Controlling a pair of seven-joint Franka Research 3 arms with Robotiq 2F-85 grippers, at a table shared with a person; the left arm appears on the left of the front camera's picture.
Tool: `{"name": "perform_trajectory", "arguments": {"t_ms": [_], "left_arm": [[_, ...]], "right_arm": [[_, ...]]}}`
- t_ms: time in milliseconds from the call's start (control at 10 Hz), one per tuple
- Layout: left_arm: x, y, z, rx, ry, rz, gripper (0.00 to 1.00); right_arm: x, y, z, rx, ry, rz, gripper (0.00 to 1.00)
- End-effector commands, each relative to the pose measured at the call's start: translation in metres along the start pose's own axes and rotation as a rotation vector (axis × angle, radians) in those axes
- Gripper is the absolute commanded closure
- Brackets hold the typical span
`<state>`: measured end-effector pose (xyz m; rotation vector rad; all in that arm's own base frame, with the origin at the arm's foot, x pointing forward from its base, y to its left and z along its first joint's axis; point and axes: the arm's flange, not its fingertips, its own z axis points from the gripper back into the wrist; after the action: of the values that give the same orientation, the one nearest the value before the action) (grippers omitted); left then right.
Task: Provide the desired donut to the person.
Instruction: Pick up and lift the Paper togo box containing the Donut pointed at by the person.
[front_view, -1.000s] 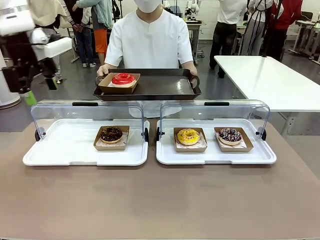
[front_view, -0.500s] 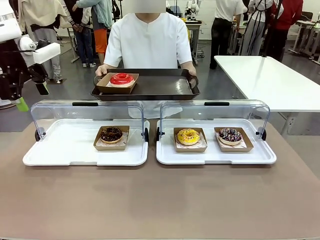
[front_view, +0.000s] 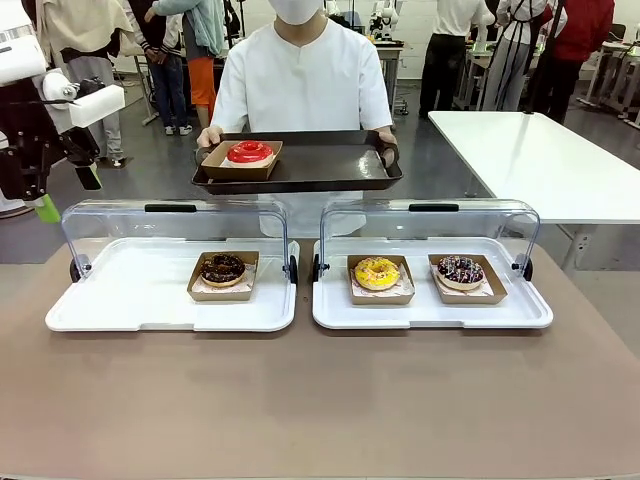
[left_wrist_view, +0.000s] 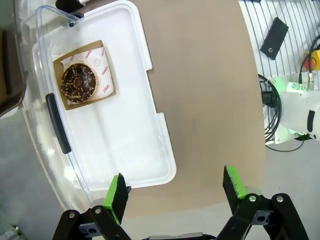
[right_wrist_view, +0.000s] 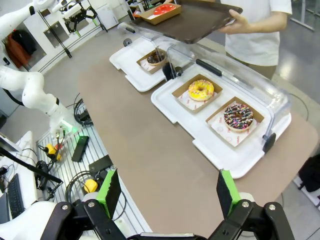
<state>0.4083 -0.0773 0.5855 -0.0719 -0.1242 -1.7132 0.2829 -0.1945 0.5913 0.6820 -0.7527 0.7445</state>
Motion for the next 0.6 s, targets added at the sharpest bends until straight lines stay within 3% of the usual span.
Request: {"name": "perform_trajectory", "arguments": {"t_ms": [0, 200, 500], "left_arm": [[-0.001, 0.001, 0.003, -0.007, 0.005, 0.007, 0.01], [0.0, 0.0, 0.0, 0.0, 0.0, 0.0, 0.01], [-0.076, -0.028, 0.008, 0.06, -0.373, -0.009, 0.01]], "right_arm": [[0.001, 0.0, 0.0, 0.009, -0.016, 0.013, 0.0], [0.001, 0.0, 0.0, 0.009, -0.016, 0.013, 0.0], [0.001, 0.0, 0.0, 0.009, -0.016, 0.013, 0.0]]}}
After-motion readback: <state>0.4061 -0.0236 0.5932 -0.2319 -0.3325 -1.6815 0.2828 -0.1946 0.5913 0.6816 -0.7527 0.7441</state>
